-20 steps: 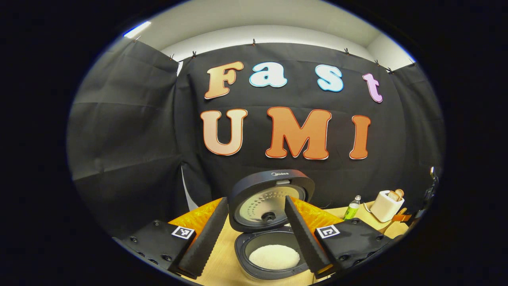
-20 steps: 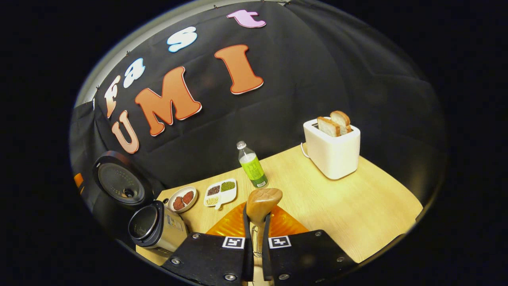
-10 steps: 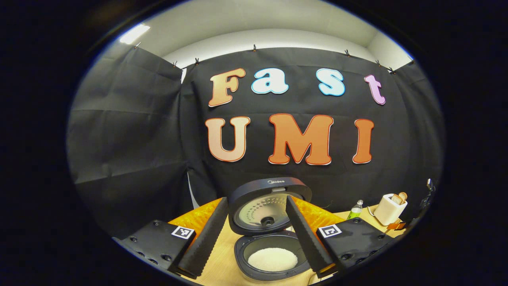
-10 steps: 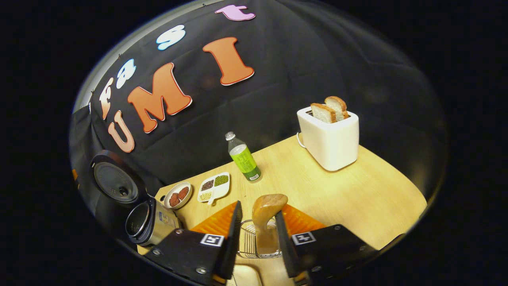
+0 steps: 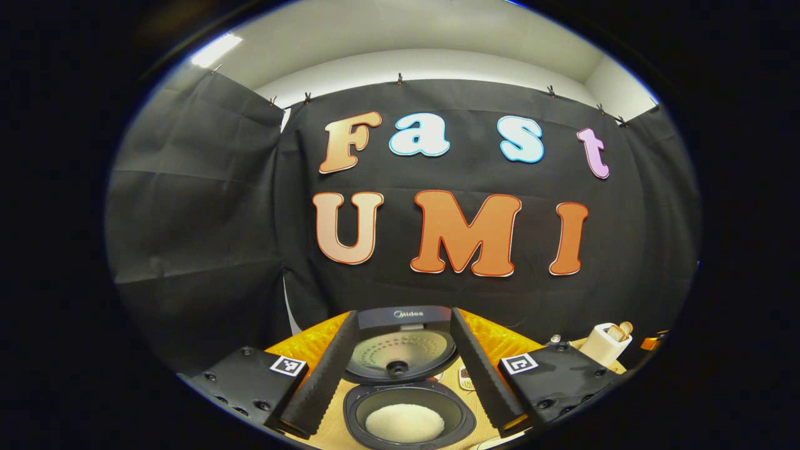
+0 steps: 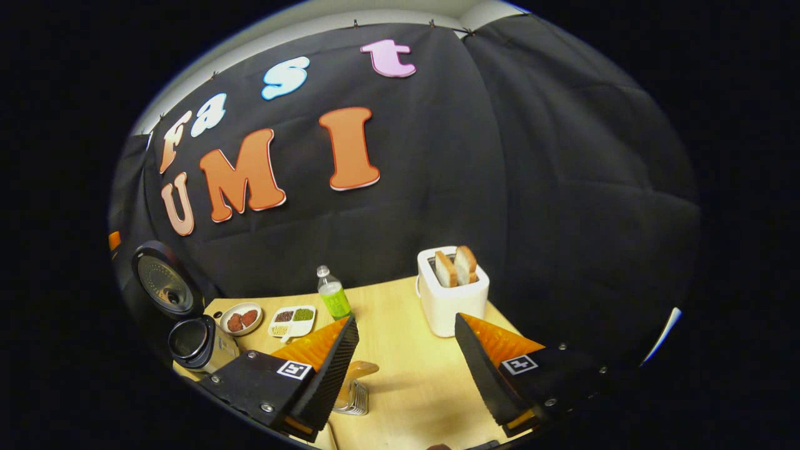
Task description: Close the left gripper, press the button to open the rice cooker; take a wooden spoon from the chopstick holder with the right hand, scoop a spoonful of rice and pour it into the rice cooker, then put the wooden spoon back into the chopstick holder.
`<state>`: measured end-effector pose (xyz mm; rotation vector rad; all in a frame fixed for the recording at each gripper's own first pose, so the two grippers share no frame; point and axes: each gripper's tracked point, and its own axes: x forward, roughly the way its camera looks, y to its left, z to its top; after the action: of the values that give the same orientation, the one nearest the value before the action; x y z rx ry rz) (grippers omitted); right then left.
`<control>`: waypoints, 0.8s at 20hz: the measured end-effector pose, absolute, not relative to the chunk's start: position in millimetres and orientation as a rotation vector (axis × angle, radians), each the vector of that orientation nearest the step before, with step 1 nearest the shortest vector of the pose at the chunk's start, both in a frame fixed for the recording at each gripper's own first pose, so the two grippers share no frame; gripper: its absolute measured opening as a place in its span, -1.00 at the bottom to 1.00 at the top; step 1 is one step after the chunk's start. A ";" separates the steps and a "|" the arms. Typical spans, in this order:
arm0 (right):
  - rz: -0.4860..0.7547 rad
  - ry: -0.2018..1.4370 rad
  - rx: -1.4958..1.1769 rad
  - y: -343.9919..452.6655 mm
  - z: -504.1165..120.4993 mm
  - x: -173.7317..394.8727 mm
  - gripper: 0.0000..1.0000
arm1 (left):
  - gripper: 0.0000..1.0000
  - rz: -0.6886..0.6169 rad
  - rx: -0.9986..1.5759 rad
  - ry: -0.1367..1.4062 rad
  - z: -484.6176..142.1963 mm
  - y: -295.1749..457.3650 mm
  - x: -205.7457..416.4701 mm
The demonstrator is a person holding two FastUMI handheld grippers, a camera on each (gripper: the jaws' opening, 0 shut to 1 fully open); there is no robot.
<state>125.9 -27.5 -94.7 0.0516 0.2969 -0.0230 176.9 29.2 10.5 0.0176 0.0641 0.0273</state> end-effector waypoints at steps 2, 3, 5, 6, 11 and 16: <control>-0.037 0.264 0.039 -37.2 -75.4 118.4 0.89 | 0.97 0.016 0.023 0.063 23.7 20.2 202.8; -0.042 0.248 0.030 -41.3 -68.2 116.0 0.89 | 0.95 0.004 0.019 0.069 28.6 13.4 217.1; -0.049 0.229 0.013 -45.0 -59.0 110.0 0.89 | 0.90 -0.017 0.010 0.069 35.7 4.3 244.2; -0.052 0.226 0.007 -46.7 -55.4 107.8 0.89 | 0.87 -0.019 0.012 0.069 37.0 3.2 257.5; -0.059 0.213 0.007 -46.6 -47.9 104.2 0.89 | 0.89 0.020 0.078 0.182 -9.0 17.1 313.8; -0.052 0.208 0.007 -40.9 -43.6 108.4 0.89 | 1.00 0.066 0.072 0.284 -53.6 38.4 310.8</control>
<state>108.4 -40.9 -43.6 0.0068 0.2080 -0.0518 310.8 38.4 -53.6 0.0715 0.2838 0.0656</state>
